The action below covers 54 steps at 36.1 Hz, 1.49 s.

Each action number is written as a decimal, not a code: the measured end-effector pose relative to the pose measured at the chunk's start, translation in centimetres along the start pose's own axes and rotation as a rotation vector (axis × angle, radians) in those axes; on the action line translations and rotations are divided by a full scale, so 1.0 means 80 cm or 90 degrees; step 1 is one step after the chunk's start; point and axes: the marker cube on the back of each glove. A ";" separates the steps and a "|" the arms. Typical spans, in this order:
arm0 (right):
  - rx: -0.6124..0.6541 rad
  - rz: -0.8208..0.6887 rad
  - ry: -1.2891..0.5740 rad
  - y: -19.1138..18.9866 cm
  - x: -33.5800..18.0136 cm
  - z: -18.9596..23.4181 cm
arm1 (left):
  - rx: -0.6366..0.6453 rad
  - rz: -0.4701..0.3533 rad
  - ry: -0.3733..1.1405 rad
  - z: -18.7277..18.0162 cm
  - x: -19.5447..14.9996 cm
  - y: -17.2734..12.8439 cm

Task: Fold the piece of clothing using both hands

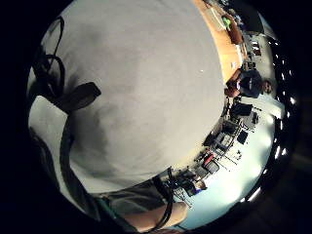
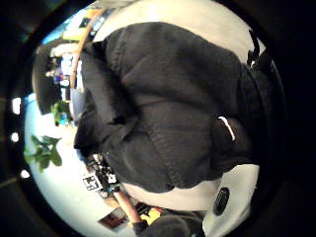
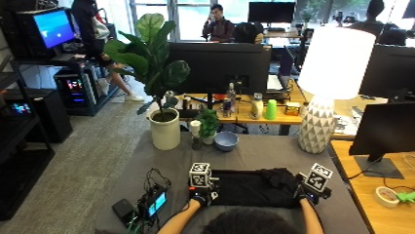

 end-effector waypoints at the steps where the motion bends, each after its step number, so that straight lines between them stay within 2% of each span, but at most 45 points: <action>1: 0.032 -0.001 -0.008 -0.010 -0.002 -0.003 | -0.005 0.000 -0.002 -0.004 0.000 0.000; 5: 0.063 -0.019 -0.054 -0.020 -0.011 -0.037 | -0.024 -0.005 -0.002 -0.036 -0.007 0.002; 9: 0.074 -0.059 -0.092 0.004 -0.042 -0.099 | -0.012 -0.024 0.006 -0.088 -0.021 0.004; 14: 0.136 -0.135 -0.064 0.063 -0.116 -0.169 | 0.057 -0.042 0.007 -0.157 -0.037 0.001; 18: 0.187 -0.226 -0.010 0.137 -0.210 -0.188 | 0.075 -0.079 0.031 -0.184 -0.058 -0.020; 23: 0.203 -0.315 0.053 0.186 -0.330 -0.141 | 0.096 -0.071 0.089 -0.196 -0.081 -0.046; 26: 0.172 -0.355 0.073 0.209 -0.395 -0.085 | 0.112 -0.083 0.113 -0.204 -0.091 -0.043; 28: 0.144 -0.395 0.067 0.250 -0.434 -0.044 | 0.130 -0.095 0.124 -0.208 -0.101 -0.039; 32: 0.079 -0.446 0.027 0.348 -0.472 0.020 | 0.143 -0.115 0.142 -0.209 -0.121 -0.031; 35: 0.002 -0.499 -0.058 0.379 -0.488 0.051 | 0.145 -0.121 0.150 -0.213 -0.132 -0.020; 38: -0.005 -0.536 -0.155 0.370 -0.488 0.037 | 0.146 -0.128 0.154 -0.216 -0.137 -0.010; 40: 0.037 -0.542 -0.190 0.328 -0.487 0.017 | 0.145 -0.132 0.155 -0.216 -0.140 -0.006; 44: 0.120 -0.504 -0.152 0.244 -0.454 -0.042 | 0.142 -0.132 0.149 -0.215 -0.141 -0.001; 47: 0.148 -0.476 -0.114 0.198 -0.423 -0.083 | 0.138 -0.130 0.141 -0.212 -0.142 -0.004; 54: 0.194 -0.415 -0.098 0.170 -0.360 -0.155 | 0.140 -0.129 0.128 -0.213 -0.142 -0.002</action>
